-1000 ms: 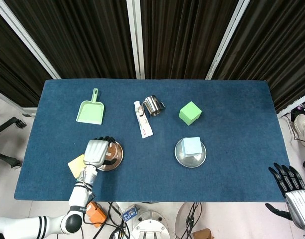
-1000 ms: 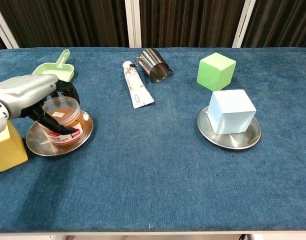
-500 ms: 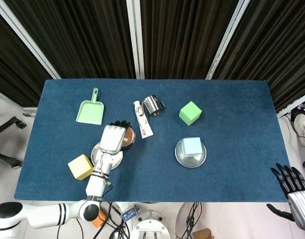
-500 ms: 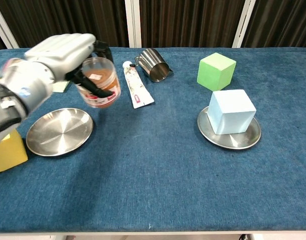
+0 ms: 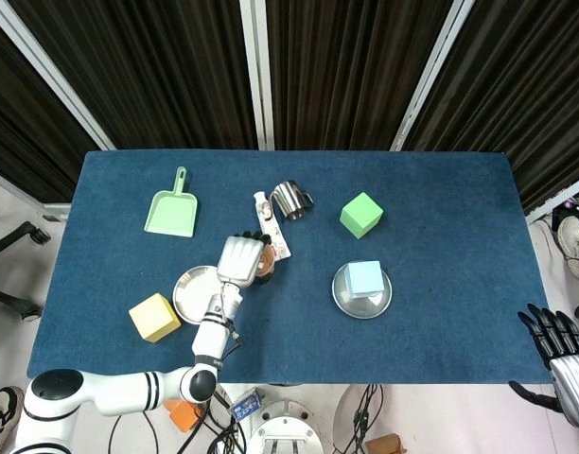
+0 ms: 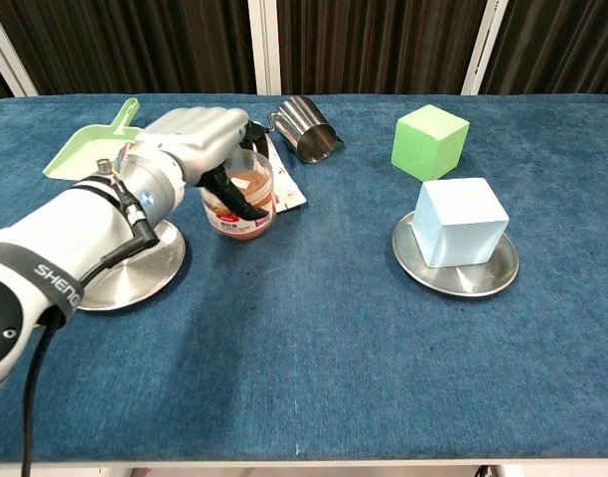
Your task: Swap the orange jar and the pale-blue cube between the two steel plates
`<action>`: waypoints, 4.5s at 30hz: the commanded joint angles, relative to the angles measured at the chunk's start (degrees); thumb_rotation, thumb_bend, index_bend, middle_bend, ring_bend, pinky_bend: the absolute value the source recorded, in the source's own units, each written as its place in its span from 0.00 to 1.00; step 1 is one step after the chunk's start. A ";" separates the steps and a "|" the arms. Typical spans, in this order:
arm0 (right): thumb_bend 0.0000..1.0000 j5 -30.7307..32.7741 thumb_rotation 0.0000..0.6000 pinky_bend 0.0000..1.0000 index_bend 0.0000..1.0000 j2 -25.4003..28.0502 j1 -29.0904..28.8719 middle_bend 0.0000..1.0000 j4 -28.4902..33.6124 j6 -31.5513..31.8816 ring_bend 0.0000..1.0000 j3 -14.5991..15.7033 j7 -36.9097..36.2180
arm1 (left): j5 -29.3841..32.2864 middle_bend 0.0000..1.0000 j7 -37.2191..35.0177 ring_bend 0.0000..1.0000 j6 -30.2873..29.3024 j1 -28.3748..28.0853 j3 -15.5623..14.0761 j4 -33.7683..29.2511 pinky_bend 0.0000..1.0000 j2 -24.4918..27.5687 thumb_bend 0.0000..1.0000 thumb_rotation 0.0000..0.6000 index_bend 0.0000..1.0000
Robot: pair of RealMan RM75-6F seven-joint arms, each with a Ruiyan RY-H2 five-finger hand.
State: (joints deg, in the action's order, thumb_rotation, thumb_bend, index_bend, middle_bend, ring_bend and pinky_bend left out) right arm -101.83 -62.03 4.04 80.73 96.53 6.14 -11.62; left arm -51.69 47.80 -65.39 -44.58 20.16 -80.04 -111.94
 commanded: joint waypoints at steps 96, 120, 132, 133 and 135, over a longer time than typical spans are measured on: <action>0.30 41.24 1.00 0.03 0.00 -21.85 -52.41 0.00 27.22 -41.43 0.00 -17.93 46.51 | -36.38 0.05 -28.30 0.05 -21.99 31.68 -19.52 -36.46 0.27 51.60 0.00 1.00 0.00; 0.31 73.38 1.00 0.12 0.03 -44.25 -74.76 0.06 -2.54 -45.45 0.03 -22.21 63.70 | -30.49 0.05 -33.02 0.05 -15.51 30.17 -16.41 -33.62 0.27 53.27 0.00 1.00 0.00; 0.43 60.48 1.00 0.79 0.80 -43.50 -72.06 0.67 -0.35 -40.06 0.70 -22.03 55.56 | -31.57 0.05 -32.85 0.05 -15.90 31.03 -16.76 -34.39 0.27 53.64 0.00 1.00 0.00; 0.43 59.34 1.00 0.79 0.80 -42.56 -71.55 0.67 1.14 -39.07 0.71 -22.18 55.07 | -31.65 0.05 -32.72 0.05 -15.95 31.08 -16.77 -34.48 0.27 53.62 0.00 1.00 0.00; 0.43 56.63 1.00 0.79 0.80 -39.92 -70.10 0.68 5.13 -36.51 0.71 -22.14 54.35 | -31.86 0.05 -32.43 0.05 -16.06 31.22 -16.83 -34.71 0.27 53.57 0.00 1.00 0.00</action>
State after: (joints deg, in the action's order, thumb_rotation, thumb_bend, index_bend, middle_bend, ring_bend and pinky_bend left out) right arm -41.50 -105.21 -68.06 81.18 56.73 -15.76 44.35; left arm -83.50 15.32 -81.41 -13.41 3.35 -114.69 -58.35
